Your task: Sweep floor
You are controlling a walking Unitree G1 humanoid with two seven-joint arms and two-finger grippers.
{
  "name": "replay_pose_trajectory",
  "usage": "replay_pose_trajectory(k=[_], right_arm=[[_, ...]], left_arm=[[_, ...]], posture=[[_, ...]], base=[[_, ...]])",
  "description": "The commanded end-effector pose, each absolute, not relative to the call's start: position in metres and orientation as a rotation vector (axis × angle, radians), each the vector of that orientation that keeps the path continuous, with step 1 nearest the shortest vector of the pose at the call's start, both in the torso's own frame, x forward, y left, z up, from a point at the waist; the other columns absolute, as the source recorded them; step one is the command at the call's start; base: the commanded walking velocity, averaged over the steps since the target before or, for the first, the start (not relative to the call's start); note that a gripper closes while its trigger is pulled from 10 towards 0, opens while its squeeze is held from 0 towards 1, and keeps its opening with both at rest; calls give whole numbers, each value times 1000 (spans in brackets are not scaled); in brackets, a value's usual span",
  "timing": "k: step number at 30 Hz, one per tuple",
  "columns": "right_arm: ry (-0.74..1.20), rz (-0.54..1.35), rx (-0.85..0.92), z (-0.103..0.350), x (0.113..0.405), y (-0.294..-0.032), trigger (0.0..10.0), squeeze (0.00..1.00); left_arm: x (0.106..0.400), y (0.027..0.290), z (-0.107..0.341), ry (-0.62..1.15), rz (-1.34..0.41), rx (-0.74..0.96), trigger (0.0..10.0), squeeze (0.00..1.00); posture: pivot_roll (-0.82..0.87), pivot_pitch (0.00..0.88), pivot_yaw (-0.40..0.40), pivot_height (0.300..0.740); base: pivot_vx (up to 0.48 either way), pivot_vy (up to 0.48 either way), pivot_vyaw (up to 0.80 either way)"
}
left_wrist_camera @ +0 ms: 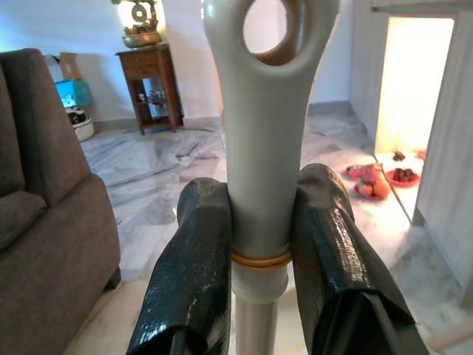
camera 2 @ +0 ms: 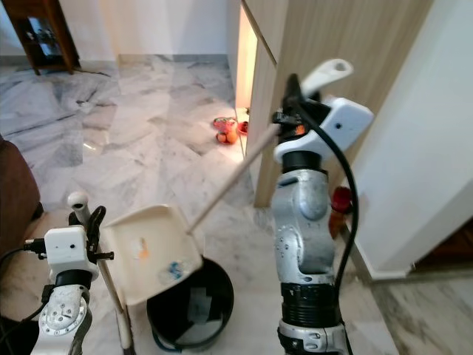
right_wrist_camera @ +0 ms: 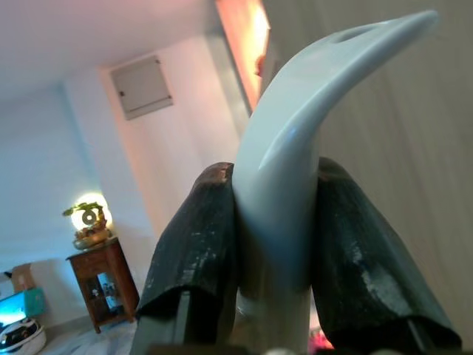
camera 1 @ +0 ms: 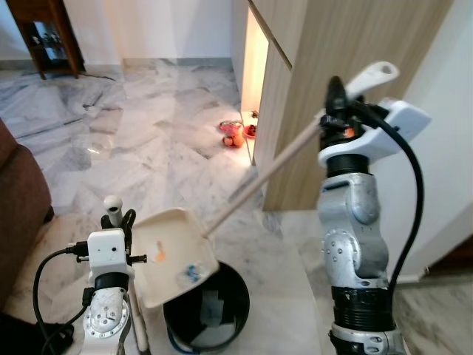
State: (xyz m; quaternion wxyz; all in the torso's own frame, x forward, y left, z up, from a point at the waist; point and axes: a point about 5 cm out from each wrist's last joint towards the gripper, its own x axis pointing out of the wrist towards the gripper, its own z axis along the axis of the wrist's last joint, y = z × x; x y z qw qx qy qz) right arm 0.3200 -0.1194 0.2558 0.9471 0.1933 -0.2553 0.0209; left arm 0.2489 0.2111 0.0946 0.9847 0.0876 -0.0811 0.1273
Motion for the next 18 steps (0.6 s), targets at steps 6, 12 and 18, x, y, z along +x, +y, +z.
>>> replay_pose_trajectory(k=[6, 12, 18], right_arm=[[-613, 96, 378, 275, 314, -109, 10000, 0], [-650, 125, 320, 278, 309, -102, 10000, 0], [-696, 152, 259, 284, 305, -95, 10000, 0]], left_arm=[[250, 210, 101, -197, 237, 193, 10000, 0], [248, 210, 98, -189, 232, 194, 10000, 0], [247, 212, 97, -182, 236, 198, 10000, 0]], posture=[[150, 21, -43, 740], [149, 23, -43, 740], [145, 24, -42, 740]], base=[[44, 0, 0], [0, 0, 0], [0, 0, 0]])
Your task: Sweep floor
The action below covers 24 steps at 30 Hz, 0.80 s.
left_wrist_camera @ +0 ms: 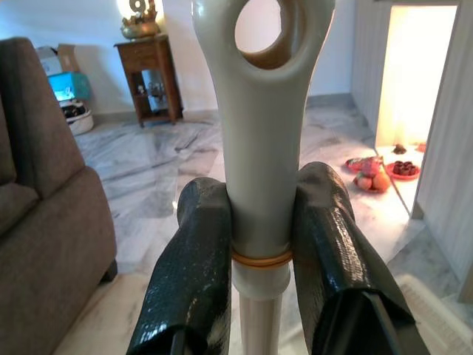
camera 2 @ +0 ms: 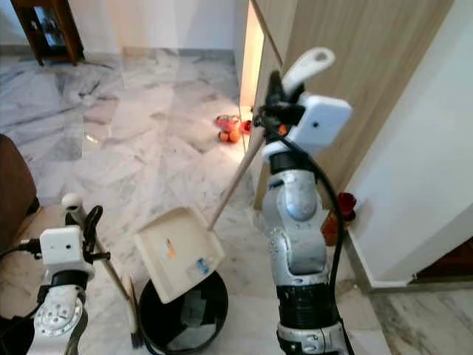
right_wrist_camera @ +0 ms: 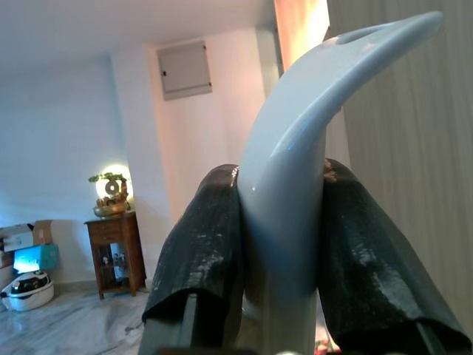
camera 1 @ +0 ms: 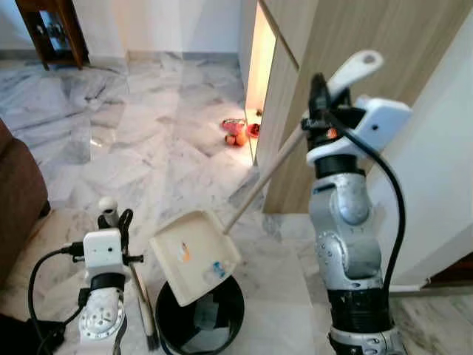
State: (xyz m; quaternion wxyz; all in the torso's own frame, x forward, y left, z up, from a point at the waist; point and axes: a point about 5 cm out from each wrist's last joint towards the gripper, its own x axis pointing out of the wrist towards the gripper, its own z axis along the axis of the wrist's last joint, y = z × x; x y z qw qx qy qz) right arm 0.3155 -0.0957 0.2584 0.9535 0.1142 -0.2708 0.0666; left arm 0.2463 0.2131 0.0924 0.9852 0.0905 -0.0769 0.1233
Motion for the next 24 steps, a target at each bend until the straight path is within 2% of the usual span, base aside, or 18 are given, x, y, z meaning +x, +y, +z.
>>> replay_pose_trajectory(k=[1, 16, 24], right_arm=[[-699, 157, 258, 285, 304, -93, 10000, 0], [-742, 342, 316, 288, 273, -38, 10000, 0], [-823, 420, 194, 289, 262, -27, 10000, 0]], left_arm=[[247, 212, 97, -182, 236, 198, 10000, 0], [250, 210, 99, -194, 231, 193, 10000, 0], [251, 210, 100, -198, 229, 190, 10000, 0]], posture=[[145, 24, -42, 740], [145, 21, -41, 740], [142, 15, -41, 740]], base=[[0, 0, 0], [0, 0, 0], [0, 0, 0]])
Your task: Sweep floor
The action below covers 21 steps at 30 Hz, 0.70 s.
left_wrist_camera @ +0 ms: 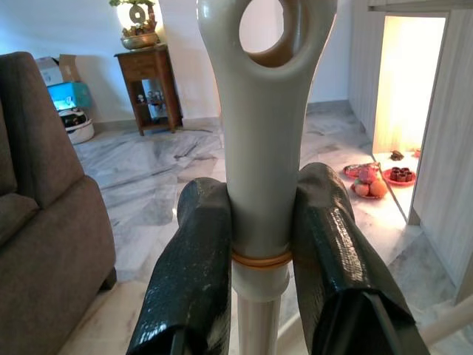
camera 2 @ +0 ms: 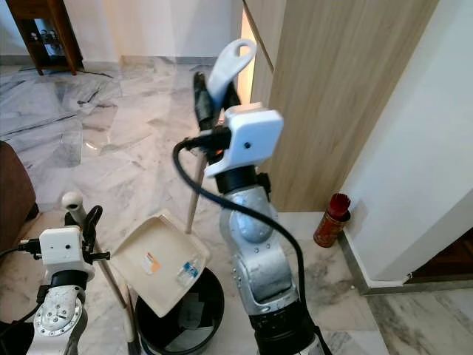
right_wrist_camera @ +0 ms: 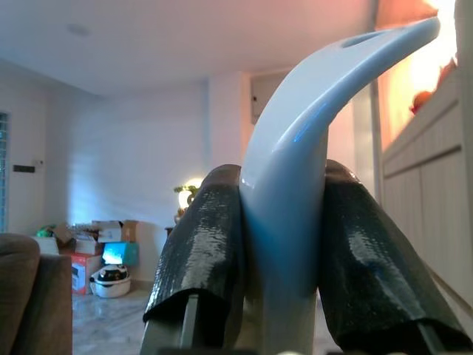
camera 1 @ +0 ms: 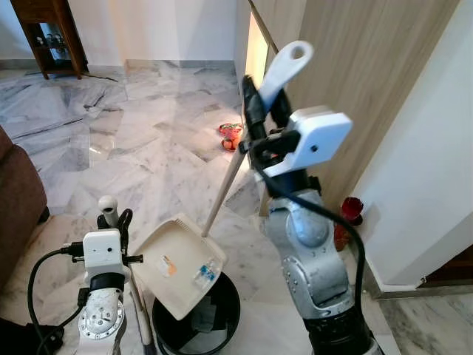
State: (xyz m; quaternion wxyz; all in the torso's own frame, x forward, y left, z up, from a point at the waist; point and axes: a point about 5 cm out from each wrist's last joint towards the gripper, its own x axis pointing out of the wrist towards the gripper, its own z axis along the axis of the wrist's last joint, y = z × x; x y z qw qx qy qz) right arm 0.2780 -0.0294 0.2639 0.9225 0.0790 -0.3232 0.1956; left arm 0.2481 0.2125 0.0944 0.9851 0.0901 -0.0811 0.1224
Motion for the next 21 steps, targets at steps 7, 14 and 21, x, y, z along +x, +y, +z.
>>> replay_pose_trajectory(k=[7, 14, 21], right_arm=[[-910, 503, 146, 297, 244, -14, 10000, 0], [-989, 605, 145, 303, 226, -4, 10000, 0], [-1018, 612, 168, 309, 222, -10, 10000, 0]], left_arm=[[252, 209, 100, -202, 226, 187, 10000, 0], [252, 210, 99, -201, 225, 189, 10000, 0], [253, 211, 99, -204, 228, 188, 10000, 0]], posture=[[142, 16, -40, 740], [145, 16, -38, 740], [145, 16, -38, 740]], base=[[0, 0, 0], [0, 0, 0], [0, 0, 0]])
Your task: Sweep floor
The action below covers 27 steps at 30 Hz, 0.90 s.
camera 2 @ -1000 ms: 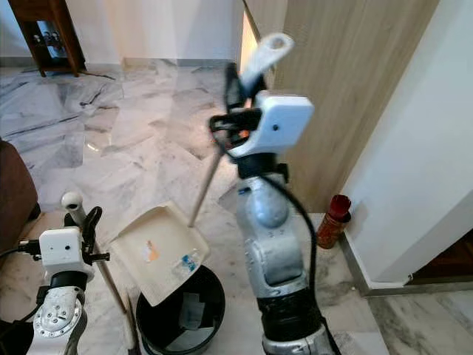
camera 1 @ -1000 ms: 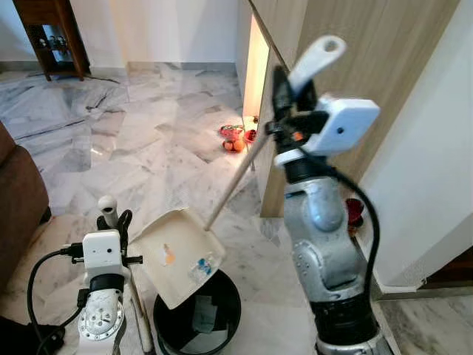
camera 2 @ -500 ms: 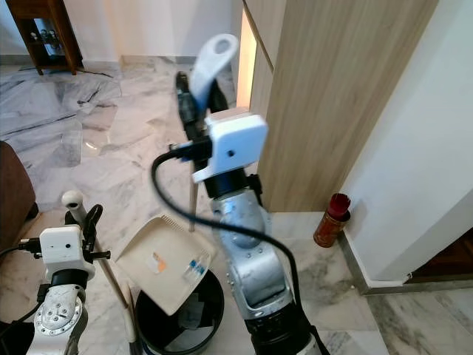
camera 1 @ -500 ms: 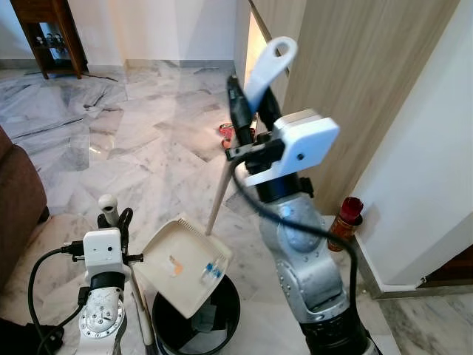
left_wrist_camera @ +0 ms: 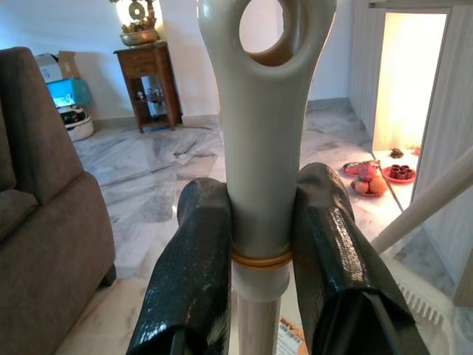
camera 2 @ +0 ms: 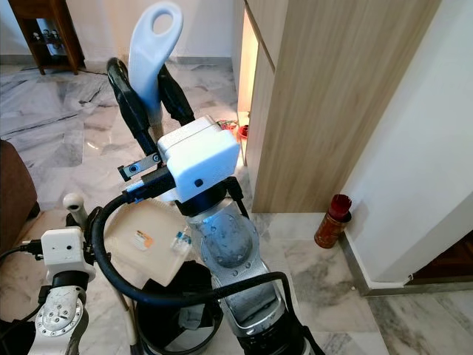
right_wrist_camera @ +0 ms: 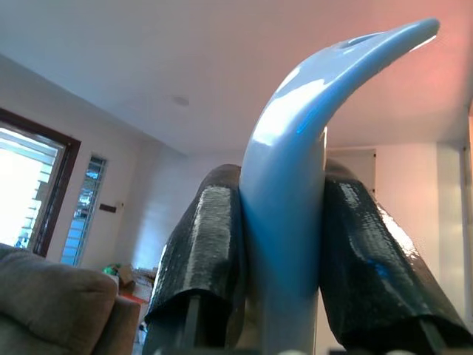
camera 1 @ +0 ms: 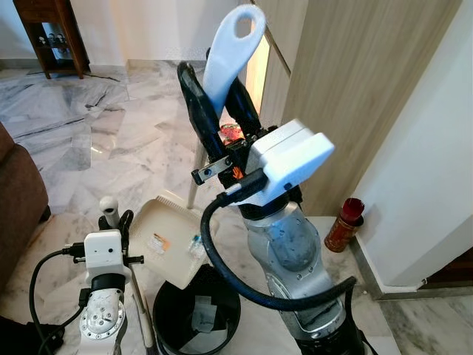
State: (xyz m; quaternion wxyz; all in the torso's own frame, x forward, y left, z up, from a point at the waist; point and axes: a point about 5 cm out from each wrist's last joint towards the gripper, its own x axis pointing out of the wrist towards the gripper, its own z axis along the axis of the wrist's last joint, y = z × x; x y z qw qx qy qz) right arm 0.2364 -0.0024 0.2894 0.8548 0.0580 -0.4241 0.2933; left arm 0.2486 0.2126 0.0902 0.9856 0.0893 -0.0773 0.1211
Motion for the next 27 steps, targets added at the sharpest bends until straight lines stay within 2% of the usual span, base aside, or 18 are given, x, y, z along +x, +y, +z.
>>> replay_pose_trajectory(k=[1, 9, 12, 27], right_arm=[[-1022, 612, 169, 310, 222, -10, 10000, 0], [-1036, 628, 113, 309, 218, -15, 10000, 0], [-1018, 627, 46, 302, 218, -18, 10000, 0], [-934, 625, -39, 286, 224, -29, 10000, 0]], left_arm=[[253, 211, 99, -205, 228, 188, 10000, 0], [253, 210, 99, -208, 226, 186, 10000, 0], [254, 209, 100, -209, 224, 184, 10000, 0], [255, 209, 100, -209, 223, 181, 10000, 0]], posture=[[145, 16, -38, 740], [139, 20, -35, 740], [134, 22, -33, 740], [131, 21, -34, 740]], base=[[0, 0, 0], [0, 0, 0], [0, 0, 0], [0, 0, 0]])
